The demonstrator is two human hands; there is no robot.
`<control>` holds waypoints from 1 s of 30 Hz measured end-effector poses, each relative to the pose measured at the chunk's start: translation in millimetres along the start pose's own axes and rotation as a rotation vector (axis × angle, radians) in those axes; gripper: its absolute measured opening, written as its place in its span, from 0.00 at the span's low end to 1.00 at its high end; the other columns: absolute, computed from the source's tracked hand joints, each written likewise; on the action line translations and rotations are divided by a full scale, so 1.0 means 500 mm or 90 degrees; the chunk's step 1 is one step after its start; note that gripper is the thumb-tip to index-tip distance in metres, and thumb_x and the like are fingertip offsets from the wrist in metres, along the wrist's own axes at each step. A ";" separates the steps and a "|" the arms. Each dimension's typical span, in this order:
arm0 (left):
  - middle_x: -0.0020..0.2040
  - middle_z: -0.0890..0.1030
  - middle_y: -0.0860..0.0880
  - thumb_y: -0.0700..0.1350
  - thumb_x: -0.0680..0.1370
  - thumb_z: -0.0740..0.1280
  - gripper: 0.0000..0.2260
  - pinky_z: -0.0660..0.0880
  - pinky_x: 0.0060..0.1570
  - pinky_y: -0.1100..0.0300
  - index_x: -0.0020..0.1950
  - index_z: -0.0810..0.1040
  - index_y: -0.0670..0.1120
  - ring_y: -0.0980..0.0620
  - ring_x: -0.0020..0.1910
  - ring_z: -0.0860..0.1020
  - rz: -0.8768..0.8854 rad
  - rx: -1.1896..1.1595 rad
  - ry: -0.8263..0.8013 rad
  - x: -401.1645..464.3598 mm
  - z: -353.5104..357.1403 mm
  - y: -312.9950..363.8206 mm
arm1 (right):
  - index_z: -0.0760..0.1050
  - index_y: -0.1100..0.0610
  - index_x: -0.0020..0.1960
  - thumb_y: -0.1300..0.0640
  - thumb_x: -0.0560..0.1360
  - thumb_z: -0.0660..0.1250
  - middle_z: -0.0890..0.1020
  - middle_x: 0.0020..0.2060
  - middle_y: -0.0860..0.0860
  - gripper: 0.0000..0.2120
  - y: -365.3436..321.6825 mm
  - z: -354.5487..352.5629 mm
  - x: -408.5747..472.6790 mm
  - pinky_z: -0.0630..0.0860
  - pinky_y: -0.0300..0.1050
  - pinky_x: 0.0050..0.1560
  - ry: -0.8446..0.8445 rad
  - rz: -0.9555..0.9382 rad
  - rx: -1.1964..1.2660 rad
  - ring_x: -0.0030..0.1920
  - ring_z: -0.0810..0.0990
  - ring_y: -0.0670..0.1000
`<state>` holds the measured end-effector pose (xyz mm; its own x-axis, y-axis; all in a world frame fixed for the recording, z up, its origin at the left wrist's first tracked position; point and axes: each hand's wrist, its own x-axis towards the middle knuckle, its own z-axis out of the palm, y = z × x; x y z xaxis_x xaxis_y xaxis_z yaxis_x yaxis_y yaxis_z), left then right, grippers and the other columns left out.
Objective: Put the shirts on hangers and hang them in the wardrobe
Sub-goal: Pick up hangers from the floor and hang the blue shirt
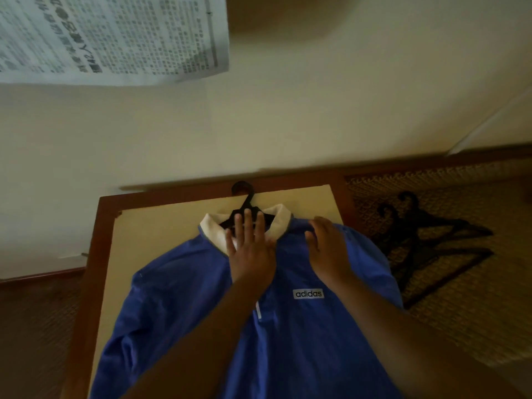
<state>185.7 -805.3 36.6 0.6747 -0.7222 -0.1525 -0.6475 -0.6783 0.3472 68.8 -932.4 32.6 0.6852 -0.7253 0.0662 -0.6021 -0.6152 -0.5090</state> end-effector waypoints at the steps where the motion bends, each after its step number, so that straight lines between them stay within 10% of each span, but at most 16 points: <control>1: 0.78 0.39 0.48 0.60 0.78 0.37 0.30 0.35 0.72 0.48 0.78 0.40 0.51 0.48 0.76 0.36 0.028 0.008 -0.001 -0.009 0.010 0.033 | 0.73 0.61 0.62 0.50 0.80 0.52 0.77 0.59 0.56 0.20 0.020 -0.012 -0.005 0.73 0.52 0.61 0.008 0.025 -0.003 0.60 0.76 0.55; 5: 0.77 0.52 0.45 0.57 0.79 0.48 0.27 0.52 0.73 0.43 0.76 0.60 0.49 0.43 0.76 0.57 0.099 0.059 -0.003 -0.043 0.066 0.151 | 0.67 0.63 0.71 0.65 0.79 0.57 0.70 0.69 0.59 0.20 0.126 -0.085 -0.016 0.66 0.54 0.69 0.015 0.188 0.029 0.70 0.68 0.58; 9: 0.78 0.36 0.48 0.60 0.82 0.45 0.28 0.38 0.73 0.44 0.78 0.40 0.53 0.45 0.77 0.37 -0.033 0.074 -0.095 -0.048 0.118 0.185 | 0.67 0.58 0.71 0.59 0.80 0.60 0.72 0.67 0.57 0.20 0.240 -0.149 -0.046 0.69 0.50 0.65 -0.112 0.376 0.122 0.66 0.72 0.57; 13: 0.79 0.39 0.49 0.63 0.80 0.46 0.29 0.42 0.73 0.42 0.78 0.38 0.56 0.44 0.77 0.40 -0.056 0.110 -0.096 -0.038 0.121 0.191 | 0.77 0.59 0.50 0.57 0.80 0.60 0.80 0.45 0.56 0.08 0.300 -0.175 -0.059 0.73 0.47 0.45 -0.253 0.361 0.077 0.45 0.77 0.53; 20: 0.79 0.39 0.48 0.66 0.79 0.50 0.33 0.45 0.74 0.44 0.78 0.39 0.56 0.45 0.78 0.41 -0.023 0.123 -0.106 -0.026 0.101 0.186 | 0.74 0.56 0.50 0.55 0.80 0.62 0.76 0.41 0.51 0.05 0.333 -0.246 -0.022 0.67 0.40 0.35 -0.199 0.300 0.108 0.38 0.72 0.44; 30: 0.78 0.37 0.47 0.63 0.80 0.43 0.30 0.36 0.73 0.42 0.78 0.37 0.52 0.46 0.77 0.37 -0.037 0.177 -0.079 -0.094 0.150 0.253 | 0.66 0.50 0.73 0.35 0.76 0.59 0.66 0.73 0.50 0.31 0.365 -0.200 -0.032 0.62 0.56 0.72 -0.415 0.417 0.369 0.72 0.65 0.54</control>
<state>45.7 -867.2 18.3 0.6765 -0.6800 -0.2826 -0.6922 -0.7182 0.0711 -92.9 -1063.9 24.7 0.4901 -0.4513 -0.7458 -0.7619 0.1939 -0.6180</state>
